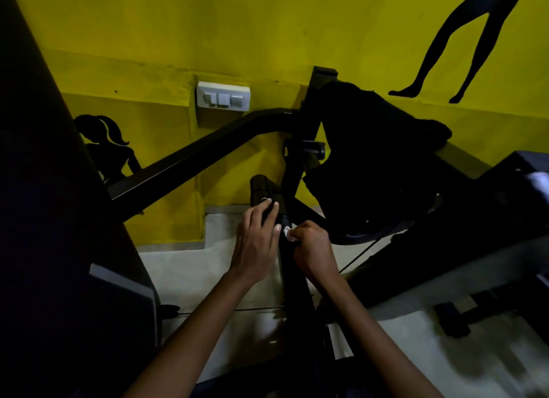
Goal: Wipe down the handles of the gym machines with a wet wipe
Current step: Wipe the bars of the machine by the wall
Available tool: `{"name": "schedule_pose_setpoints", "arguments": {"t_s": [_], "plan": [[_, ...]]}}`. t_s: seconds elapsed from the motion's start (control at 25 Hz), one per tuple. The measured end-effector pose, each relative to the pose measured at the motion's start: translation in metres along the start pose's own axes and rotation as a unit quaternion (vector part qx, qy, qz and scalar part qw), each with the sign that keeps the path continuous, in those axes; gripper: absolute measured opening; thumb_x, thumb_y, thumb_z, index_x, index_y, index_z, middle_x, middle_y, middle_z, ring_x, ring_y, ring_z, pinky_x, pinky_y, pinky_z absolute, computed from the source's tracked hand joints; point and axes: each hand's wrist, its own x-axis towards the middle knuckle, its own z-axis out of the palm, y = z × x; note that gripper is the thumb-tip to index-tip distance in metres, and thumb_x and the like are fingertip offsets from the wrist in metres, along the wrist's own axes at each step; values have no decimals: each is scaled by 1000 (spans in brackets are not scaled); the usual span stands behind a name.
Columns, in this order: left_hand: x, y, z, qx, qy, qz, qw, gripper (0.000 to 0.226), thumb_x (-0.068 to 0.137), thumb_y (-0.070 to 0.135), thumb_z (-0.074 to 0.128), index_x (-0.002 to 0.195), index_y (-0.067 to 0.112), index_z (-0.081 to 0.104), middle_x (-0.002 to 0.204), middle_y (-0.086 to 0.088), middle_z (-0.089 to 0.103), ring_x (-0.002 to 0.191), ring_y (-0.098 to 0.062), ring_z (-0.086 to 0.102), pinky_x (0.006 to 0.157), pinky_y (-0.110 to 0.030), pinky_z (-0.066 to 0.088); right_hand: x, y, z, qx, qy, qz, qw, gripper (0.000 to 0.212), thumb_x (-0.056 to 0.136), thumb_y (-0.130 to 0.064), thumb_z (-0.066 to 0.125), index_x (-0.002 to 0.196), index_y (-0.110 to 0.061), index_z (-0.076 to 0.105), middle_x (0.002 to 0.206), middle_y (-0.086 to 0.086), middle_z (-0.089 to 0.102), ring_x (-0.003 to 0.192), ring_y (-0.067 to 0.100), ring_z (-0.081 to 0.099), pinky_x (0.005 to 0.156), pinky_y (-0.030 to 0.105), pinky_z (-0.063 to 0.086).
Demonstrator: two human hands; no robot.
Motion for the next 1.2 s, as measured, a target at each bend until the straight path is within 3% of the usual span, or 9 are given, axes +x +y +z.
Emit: {"name": "schedule_pose_setpoints", "arguments": {"t_s": [0.16,0.28,0.4,0.56,0.76,1.0,1.2], "plan": [[15,-15,14,-23,-40,-17,999,53,99,34,22,146,10,32,154,-9,25,145,-23,13,113,-33,19,17,-1,11,7,34,36,999,19,90,-5,56,102,-6,71,101,10,66,87,20,62,70,17,43],[17,-27,22,-102,-61,-48,992,54,100,34,23,149,13,23,159,-4,12,145,-12,1,115,-29,16,16,-2,12,27,28,41,998,24,88,0,56,108,-5,68,103,11,66,88,19,62,74,21,49],[14,-32,28,-149,-59,-76,984,54,99,36,24,150,20,19,159,0,9,144,-8,-1,115,-27,15,0,9,3,55,25,29,998,24,84,6,58,103,-3,70,98,12,68,87,20,63,77,28,53],[6,-26,35,-193,-39,-100,975,57,97,44,21,150,23,21,160,2,7,147,-14,1,116,-30,14,-8,10,6,95,13,126,987,27,87,4,56,111,-3,66,109,11,67,97,15,62,79,12,42],[-7,-16,34,-175,-46,-107,978,48,100,35,27,148,29,28,160,0,1,147,-20,0,116,-35,16,-40,2,-4,101,60,38,992,26,80,8,62,103,-2,69,100,11,70,88,6,61,77,-3,38],[-23,1,28,-176,-56,-121,975,48,99,36,27,143,23,38,160,0,-5,143,-14,-11,113,-32,9,-58,0,-10,125,34,101,986,22,90,-4,57,110,-6,66,108,8,69,90,3,59,73,1,39],[-39,19,22,-185,-68,-112,974,51,98,35,27,145,16,36,160,-2,3,143,-11,-7,114,-30,11,-98,-7,-34,139,54,38,988,23,82,5,62,100,-6,72,102,7,71,91,3,63,82,1,44]]}}
